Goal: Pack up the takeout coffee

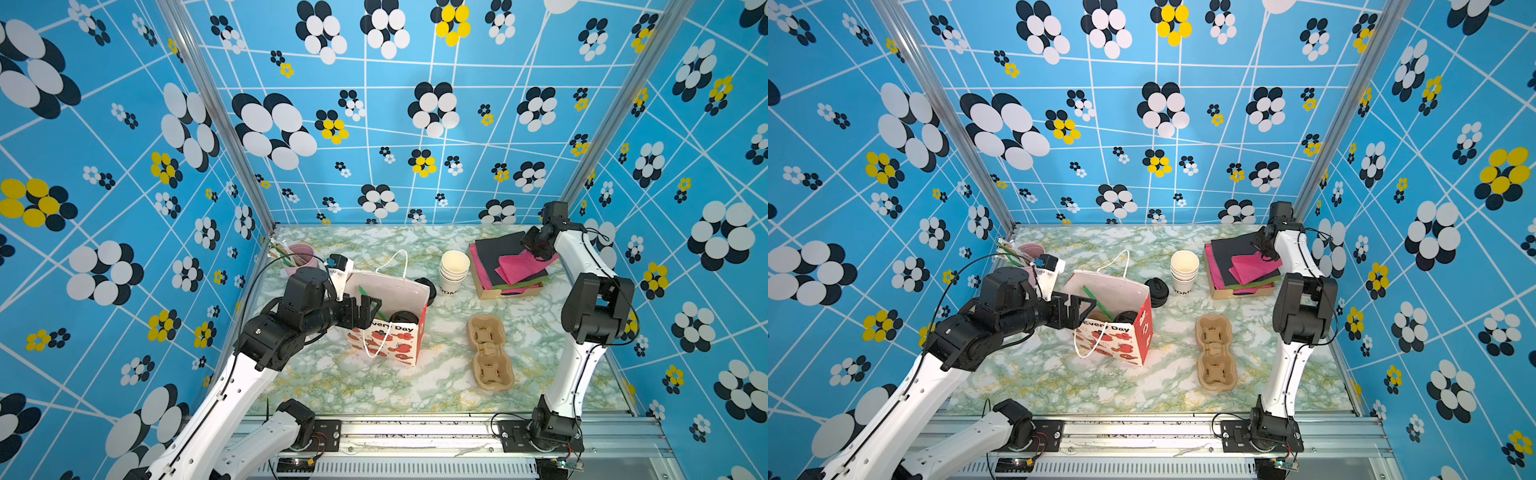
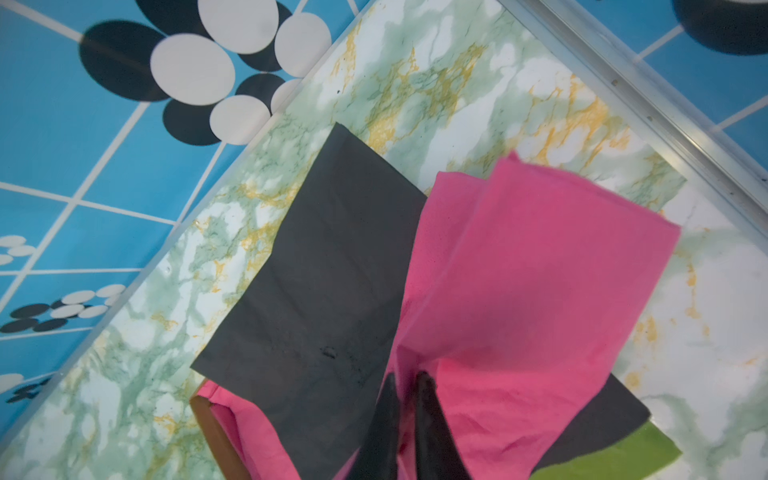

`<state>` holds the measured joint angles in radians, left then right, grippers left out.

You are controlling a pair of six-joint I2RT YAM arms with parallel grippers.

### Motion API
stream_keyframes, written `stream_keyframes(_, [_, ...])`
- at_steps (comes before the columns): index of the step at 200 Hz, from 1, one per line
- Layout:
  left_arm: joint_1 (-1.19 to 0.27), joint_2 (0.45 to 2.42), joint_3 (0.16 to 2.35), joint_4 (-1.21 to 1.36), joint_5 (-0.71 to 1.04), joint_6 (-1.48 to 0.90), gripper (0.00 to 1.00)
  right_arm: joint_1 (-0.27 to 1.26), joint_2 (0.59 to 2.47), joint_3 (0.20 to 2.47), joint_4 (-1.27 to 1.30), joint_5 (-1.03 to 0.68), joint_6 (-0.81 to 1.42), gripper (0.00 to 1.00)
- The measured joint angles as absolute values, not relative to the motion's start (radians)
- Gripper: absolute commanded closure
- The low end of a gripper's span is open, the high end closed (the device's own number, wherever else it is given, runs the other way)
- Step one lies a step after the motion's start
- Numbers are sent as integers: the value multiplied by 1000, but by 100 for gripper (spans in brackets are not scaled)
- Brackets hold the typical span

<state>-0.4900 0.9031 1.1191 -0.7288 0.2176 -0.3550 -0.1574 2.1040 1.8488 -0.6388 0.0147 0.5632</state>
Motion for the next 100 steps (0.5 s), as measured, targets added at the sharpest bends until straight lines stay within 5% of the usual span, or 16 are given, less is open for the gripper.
stream_keyframes(37, [-490, 903, 1119, -729, 218, -355, 1, -157, 2112, 1864, -640, -6, 559, 49])
stream_keyframes(100, [-490, 899, 1119, -729, 218, -355, 1, -159, 2010, 1826, -612, 29, 499, 26])
